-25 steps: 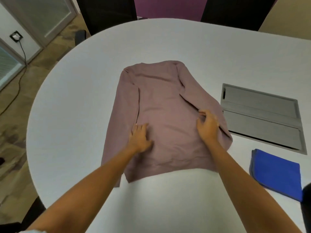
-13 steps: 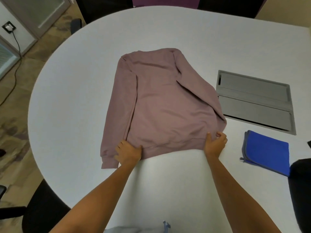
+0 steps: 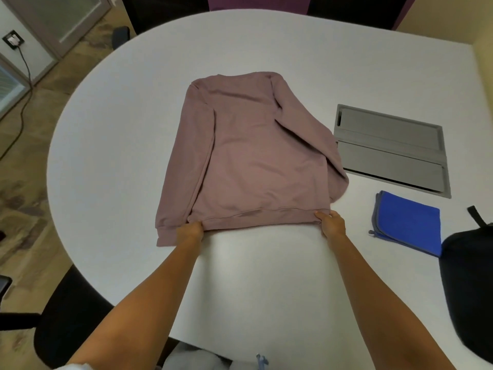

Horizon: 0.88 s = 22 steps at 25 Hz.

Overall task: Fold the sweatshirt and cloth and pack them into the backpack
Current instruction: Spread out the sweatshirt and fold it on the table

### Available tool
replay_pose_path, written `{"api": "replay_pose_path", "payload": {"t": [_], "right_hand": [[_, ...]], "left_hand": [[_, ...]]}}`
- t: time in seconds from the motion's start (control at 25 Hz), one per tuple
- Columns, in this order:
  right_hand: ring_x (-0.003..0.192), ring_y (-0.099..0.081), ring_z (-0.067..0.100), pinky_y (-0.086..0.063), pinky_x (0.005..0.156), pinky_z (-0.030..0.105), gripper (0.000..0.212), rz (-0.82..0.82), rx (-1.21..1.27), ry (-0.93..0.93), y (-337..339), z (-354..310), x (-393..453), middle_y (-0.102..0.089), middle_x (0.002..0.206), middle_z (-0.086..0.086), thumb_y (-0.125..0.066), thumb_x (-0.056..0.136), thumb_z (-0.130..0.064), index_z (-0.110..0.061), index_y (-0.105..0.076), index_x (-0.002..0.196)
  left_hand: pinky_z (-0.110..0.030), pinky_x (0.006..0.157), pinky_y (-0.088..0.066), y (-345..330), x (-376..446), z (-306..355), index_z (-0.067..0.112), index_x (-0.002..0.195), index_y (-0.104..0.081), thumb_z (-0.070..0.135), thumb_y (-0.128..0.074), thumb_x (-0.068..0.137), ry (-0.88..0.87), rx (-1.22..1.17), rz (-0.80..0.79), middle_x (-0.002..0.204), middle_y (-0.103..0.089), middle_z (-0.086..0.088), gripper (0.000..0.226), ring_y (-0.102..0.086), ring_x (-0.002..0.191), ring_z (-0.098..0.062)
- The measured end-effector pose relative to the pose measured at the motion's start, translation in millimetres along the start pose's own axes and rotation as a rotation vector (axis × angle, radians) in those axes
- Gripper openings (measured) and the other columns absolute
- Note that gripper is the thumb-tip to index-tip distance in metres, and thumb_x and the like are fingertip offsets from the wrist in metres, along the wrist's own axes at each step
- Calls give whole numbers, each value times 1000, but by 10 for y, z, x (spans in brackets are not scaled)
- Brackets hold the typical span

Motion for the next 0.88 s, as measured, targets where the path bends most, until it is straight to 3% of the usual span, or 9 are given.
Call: {"api": "replay_pose_path", "payload": {"t": [0.12, 0.28, 0.4, 0.52, 0.6, 0.68, 0.8, 0.88], "right_hand": [[59, -52, 14, -40, 41, 17, 24, -67, -114, -37, 74, 194, -118, -66, 81, 5, -71, 90, -29, -7, -65, 98], [44, -41, 14, -32, 40, 23, 42, -156, -294, -152, 146, 559, -286, -52, 38, -3, -74, 86, -42, -9, -58, 66], [47, -50, 8, -34, 40, 17, 38, -285, -360, -306, 166, 834, -452, -61, 48, -2, -76, 84, -42, -9, -62, 71], [58, -63, 5, -36, 45, 16, 34, -453, -547, -417, 171, 1047, -638, -73, 64, -3, -81, 79, -43, -12, -67, 87], [59, -67, 3, -40, 44, 15, 36, -539, -669, -453, 157, 1125, -745, -74, 68, -5, -82, 77, -43, -13, -69, 90], [68, -69, 3, -45, 50, 17, 42, -567, -741, -426, 183, 1110, -740, -75, 80, -6, -87, 71, -43, -14, -69, 94], [86, -67, 8, -49, 66, 23, 55, -516, -713, -378, 337, 904, -643, -72, 96, -6, -89, 67, -43, -12, -69, 107], [80, -62, 12, -47, 62, 25, 57, -431, -648, -342, 470, 718, -512, -69, 98, 0, -88, 71, -41, -7, -63, 110]], "left_hand": [[-43, 81, -59, 138, -19, -150, 10, 135, -48, 48, -44, 102, 16, -110, -36, 106, -61, -10, 51, -65, 91, -31], [-41, 59, -57, 393, -115, -397, 10, 125, -48, 47, -44, 103, 50, -98, -59, 109, -61, -12, 43, -67, 73, -29], [-40, 60, -56, 620, -212, -584, 12, 121, -47, 44, -44, 103, 99, 1, -30, 107, -60, -11, 37, -65, 76, -28], [-45, 78, -56, 898, -270, -555, 0, 110, -51, 31, -45, 103, -55, 442, 100, 87, -56, -12, 33, -60, 86, -34], [-41, 78, -49, 974, -349, -462, 2, 103, -53, 19, -47, 99, -166, 732, 158, 86, -55, -11, 18, -56, 86, -33], [-41, 78, -47, 960, -412, -429, 3, 111, -55, 14, -54, 93, -192, 838, 180, 96, -57, -12, 21, -58, 94, -34], [-48, 96, -46, 856, -537, -327, 1, 130, -42, 13, -67, 80, -253, 824, 267, 129, -51, -18, 57, -51, 120, -38], [-51, 102, -42, 721, -627, -210, 2, 130, -37, 16, -71, 77, -348, 849, 322, 134, -44, -19, 65, -44, 126, -38]]}}
Point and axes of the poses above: each hand's wrist, its own x-axis towards the middle knuckle, its own y-axis out of the back of the hand, z = x × y, the point moved 8 cm from there along x, towards the middle knuckle
